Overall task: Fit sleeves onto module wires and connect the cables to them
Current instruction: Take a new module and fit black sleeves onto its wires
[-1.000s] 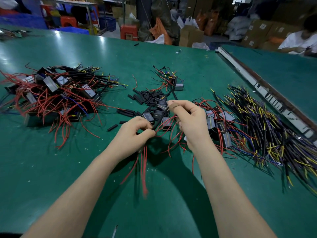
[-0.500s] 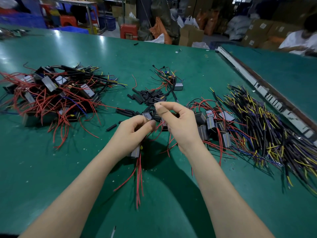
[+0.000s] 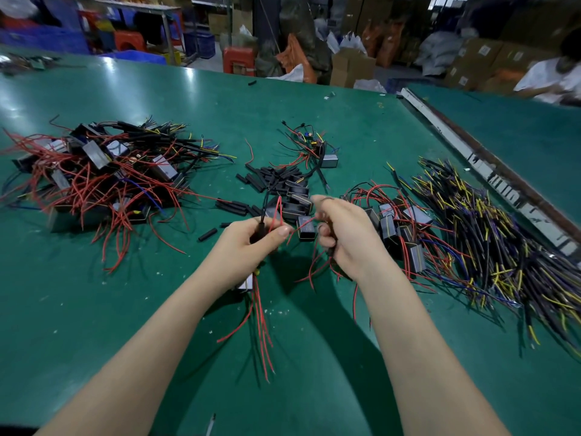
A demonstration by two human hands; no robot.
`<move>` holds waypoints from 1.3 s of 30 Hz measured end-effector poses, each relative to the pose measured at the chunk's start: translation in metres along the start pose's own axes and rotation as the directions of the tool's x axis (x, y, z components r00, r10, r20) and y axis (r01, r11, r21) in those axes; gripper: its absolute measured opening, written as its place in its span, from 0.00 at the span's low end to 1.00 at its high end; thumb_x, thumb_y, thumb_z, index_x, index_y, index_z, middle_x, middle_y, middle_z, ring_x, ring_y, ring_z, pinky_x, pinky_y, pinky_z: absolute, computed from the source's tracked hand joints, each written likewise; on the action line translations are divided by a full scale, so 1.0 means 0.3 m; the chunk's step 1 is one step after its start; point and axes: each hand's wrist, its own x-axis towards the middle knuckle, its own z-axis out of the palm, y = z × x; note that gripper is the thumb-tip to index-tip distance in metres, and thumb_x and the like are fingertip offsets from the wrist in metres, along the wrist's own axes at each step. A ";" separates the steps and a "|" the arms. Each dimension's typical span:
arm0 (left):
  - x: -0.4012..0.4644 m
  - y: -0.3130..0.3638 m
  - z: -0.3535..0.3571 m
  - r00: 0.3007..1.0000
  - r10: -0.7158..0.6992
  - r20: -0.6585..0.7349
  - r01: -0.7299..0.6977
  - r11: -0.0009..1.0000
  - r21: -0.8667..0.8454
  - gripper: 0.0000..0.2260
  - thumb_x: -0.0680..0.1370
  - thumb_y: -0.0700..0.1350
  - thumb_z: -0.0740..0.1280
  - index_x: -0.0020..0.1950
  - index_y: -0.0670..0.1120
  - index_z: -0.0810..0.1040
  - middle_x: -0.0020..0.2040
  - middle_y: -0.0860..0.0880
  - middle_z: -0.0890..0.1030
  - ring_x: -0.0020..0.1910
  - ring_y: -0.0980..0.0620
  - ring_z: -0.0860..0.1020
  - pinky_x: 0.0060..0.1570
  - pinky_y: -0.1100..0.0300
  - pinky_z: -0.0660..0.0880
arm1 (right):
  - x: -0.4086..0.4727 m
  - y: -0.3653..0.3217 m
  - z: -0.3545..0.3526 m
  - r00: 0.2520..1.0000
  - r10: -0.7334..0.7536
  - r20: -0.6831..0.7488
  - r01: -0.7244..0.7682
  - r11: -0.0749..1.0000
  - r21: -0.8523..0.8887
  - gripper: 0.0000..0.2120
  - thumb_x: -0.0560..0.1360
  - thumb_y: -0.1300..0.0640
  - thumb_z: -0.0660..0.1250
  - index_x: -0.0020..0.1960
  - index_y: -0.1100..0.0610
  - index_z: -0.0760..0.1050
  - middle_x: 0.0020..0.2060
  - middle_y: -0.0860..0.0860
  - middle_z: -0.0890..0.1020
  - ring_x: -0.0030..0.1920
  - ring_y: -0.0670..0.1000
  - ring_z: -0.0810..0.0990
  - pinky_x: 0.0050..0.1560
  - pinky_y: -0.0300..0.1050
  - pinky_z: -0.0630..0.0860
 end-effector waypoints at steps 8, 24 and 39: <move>-0.016 0.027 0.005 0.988 -0.031 0.151 0.047 0.994 -0.103 0.04 0.77 0.40 0.66 0.42 0.42 0.78 0.30 0.54 0.76 0.30 0.59 0.70 0.32 0.68 0.67 | -0.021 0.029 0.016 0.950 -0.053 0.309 0.116 0.974 -0.192 0.13 0.78 0.60 0.64 0.40 0.50 0.84 0.26 0.42 0.73 0.24 0.43 0.62 0.21 0.33 0.56; -0.005 0.055 -0.013 0.991 -0.093 0.101 0.120 0.941 -0.316 0.10 0.81 0.44 0.60 0.44 0.43 0.78 0.25 0.53 0.72 0.22 0.56 0.68 0.24 0.67 0.68 | -0.022 0.069 0.065 0.979 -0.175 0.107 0.172 0.984 0.038 0.11 0.78 0.55 0.66 0.38 0.57 0.73 0.26 0.46 0.69 0.24 0.43 0.60 0.22 0.34 0.56; -0.001 0.003 0.025 1.000 -0.027 -0.016 0.025 0.994 -0.111 0.08 0.72 0.54 0.71 0.39 0.51 0.78 0.27 0.55 0.69 0.28 0.56 0.65 0.31 0.61 0.61 | -0.032 0.048 0.109 0.979 0.166 0.117 -0.202 0.735 0.648 0.13 0.81 0.66 0.53 0.61 0.64 0.71 0.47 0.55 0.78 0.37 0.48 0.75 0.58 0.48 0.77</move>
